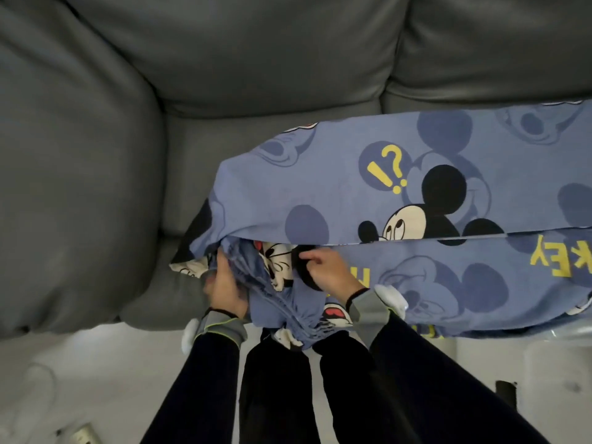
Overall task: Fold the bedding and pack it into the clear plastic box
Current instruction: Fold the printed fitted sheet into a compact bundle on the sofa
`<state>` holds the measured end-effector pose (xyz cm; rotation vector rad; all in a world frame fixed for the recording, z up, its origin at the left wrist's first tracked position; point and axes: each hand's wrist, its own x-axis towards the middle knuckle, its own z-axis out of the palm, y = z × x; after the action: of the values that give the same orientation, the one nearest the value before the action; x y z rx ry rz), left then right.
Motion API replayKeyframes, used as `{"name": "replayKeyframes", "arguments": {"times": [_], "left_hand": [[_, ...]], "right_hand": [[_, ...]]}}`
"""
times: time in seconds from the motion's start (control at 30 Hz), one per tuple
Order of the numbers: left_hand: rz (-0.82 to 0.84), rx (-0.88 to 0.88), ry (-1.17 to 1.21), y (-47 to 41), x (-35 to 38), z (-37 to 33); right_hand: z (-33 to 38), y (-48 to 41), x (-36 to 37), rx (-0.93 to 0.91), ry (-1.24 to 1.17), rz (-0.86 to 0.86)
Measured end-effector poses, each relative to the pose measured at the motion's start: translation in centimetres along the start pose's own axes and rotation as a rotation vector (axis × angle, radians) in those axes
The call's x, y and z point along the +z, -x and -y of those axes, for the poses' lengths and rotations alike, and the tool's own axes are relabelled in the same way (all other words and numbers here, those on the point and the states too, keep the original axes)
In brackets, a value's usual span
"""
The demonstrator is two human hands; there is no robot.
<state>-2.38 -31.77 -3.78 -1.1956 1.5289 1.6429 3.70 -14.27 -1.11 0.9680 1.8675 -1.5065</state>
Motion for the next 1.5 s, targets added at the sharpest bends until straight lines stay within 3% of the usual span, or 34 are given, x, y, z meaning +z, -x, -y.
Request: {"name": "replayKeyframes", "arguments": {"times": [0.03, 0.07, 0.17, 0.23, 0.27, 0.33, 0.4, 0.47, 0.53, 0.6, 0.63, 0.7, 0.8, 0.87, 0.9, 0.97, 1.03, 1.07, 1.17, 1.27, 1.33, 1.43, 1.5], "left_hand": [[0.162, -0.042, -0.041, 0.9, 0.6, -1.5], [0.221, -0.012, -0.077, 2.0, 1.2, -2.7], [0.185, 0.182, -0.083, 3.4, 2.4, -4.6], [0.249, 0.281, -0.022, 3.9, 2.8, -5.6], [0.307, 0.328, -0.035, 4.5, 2.9, -6.5], [0.259, 0.436, -0.021, 5.4, 2.6, -8.8], [0.082, 0.582, 0.021, 5.3, 2.1, -11.7], [0.034, 0.68, 0.145, 5.9, 2.0, -14.8], [0.093, 0.716, 0.143, 7.7, 3.1, -17.0], [0.24, 0.763, -0.094, 9.1, 3.9, -17.6], [0.306, 0.765, -0.261, 9.3, 4.0, -17.1], [0.254, 0.687, -0.555, 8.4, 3.4, -15.7], [0.082, 0.44, -0.714, 6.9, 2.1, -14.2], [-0.032, 0.51, -0.744, 5.8, 1.5, -14.3], [-0.097, 0.557, -0.772, 5.3, 1.1, -14.5], [-0.197, 0.597, -0.814, 4.5, 0.4, -14.5], [-0.206, 0.63, -0.741, 4.5, -0.3, -13.5], [-0.223, 0.645, -0.701, 4.9, -0.4, -13.0], [-0.375, 0.622, -0.49, 5.3, -0.9, -11.4], [-0.28, 0.566, -0.354, 5.1, -1.4, -10.8], [-0.132, 0.441, -0.388, 4.3, -1.7, -9.9], [0.082, 0.37, -0.671, 1.8, -2.0, -7.4], [0.097, 0.453, -0.945, 0.3, -2.1, -5.6]], "right_hand": [[0.1, -0.1, 1.2, -0.023, 0.108, 0.017], [0.2, 0.0, 2.3, -0.052, 0.213, 0.039], [0.8, 1.3, 4.9, -0.103, 0.535, 0.142], [1.5, 2.2, 7.0, -0.148, 0.613, 0.048], [2.1, 2.4, 8.0, -0.195, 0.549, -0.058], [3.9, 2.1, 9.3, -0.287, 0.256, -0.166], [6.5, 2.7, 10.4, -0.3, 0.018, -0.136], [9.3, 3.4, 11.5, -0.31, -0.014, -0.081], [11.6, 3.9, 12.1, -0.36, -0.068, -0.081], [13.5, 3.4, 11.9, -0.335, -0.256, -0.114], [14.4, 3.2, 11.2, -0.299, -0.419, -0.121], [14.9, 2.4, 9.9, -0.313, -0.62, -0.159], [14.8, 2.4, 8.9, -0.46, -0.303, -0.012], [14.1, 2.5, 8.8, -0.514, -0.087, 0.123], [13.4, 2.4, 8.6, -0.5, -0.074, 0.101], [11.1, 1.5, 7.7, -0.348, -0.157, -0.169], [8.3, 0.5, 6.2, -0.062, -0.234, -0.554], [7.1, 0.1, 5.5, 0.039, -0.257, -0.653], [5.4, -2.0, 3.7, 0.081, -0.387, -0.568], [5.5, -5.0, 2.3, -0.054, -0.553, -0.382], [6.7, -6.3, 1.6, -0.113, -0.449, -0.327], [8.9, -6.6, 1.1, -0.176, -0.352, -0.39], [9.8, -6.3, 1.2, -0.247, -0.344, -0.385]]}}
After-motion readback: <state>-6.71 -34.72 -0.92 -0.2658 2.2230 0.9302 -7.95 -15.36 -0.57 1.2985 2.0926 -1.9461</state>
